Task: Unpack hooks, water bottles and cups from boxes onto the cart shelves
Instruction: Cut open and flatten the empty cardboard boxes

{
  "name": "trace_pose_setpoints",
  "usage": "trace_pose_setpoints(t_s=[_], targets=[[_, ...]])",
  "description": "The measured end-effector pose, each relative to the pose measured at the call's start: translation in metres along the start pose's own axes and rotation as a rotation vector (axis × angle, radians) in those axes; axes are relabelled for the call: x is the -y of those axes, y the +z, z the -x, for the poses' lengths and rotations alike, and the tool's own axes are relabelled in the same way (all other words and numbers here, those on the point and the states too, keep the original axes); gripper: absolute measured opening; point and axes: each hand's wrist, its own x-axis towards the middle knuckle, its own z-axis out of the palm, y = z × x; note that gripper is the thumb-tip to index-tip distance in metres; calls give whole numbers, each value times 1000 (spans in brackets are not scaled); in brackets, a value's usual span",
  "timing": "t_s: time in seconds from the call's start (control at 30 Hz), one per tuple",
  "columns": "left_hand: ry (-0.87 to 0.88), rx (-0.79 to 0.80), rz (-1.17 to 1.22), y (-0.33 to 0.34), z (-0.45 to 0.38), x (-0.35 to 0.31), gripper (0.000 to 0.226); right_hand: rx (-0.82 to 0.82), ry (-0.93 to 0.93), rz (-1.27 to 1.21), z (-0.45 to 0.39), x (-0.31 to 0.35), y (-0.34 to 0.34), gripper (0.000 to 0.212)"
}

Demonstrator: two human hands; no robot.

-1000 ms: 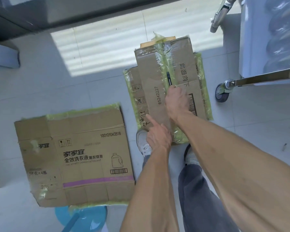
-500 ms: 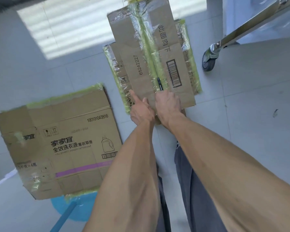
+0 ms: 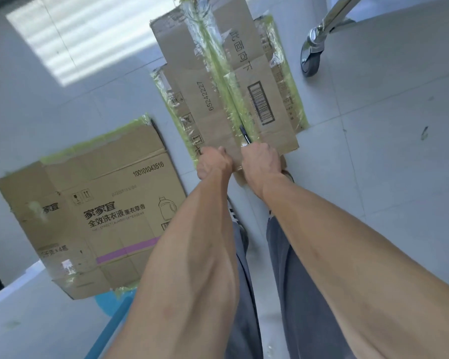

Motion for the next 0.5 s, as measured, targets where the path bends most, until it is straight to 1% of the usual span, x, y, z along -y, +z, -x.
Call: trace_pose_setpoints(t_s=[0.17,0.3,0.33,0.4,0.43,0.5], targets=[[-8,-86,53,7,0,6,42,33,19,-7,21,0,15,26],[-18,-57,117,1,8,8,46,90,88,-73,41,8,8,28],[-33,-45,148,-2,10,7,46,116,136,-105,48,7,8,28],[-72,-56,208,-9,16,4,42,144,294,-222,62,2,10,26],[-75,-82,201,-11,21,2,40,123,373,-280,68,-1,9,25],[-8,-138,131,-15,29,-1,39,28,474,-348,73,-4,4,22]])
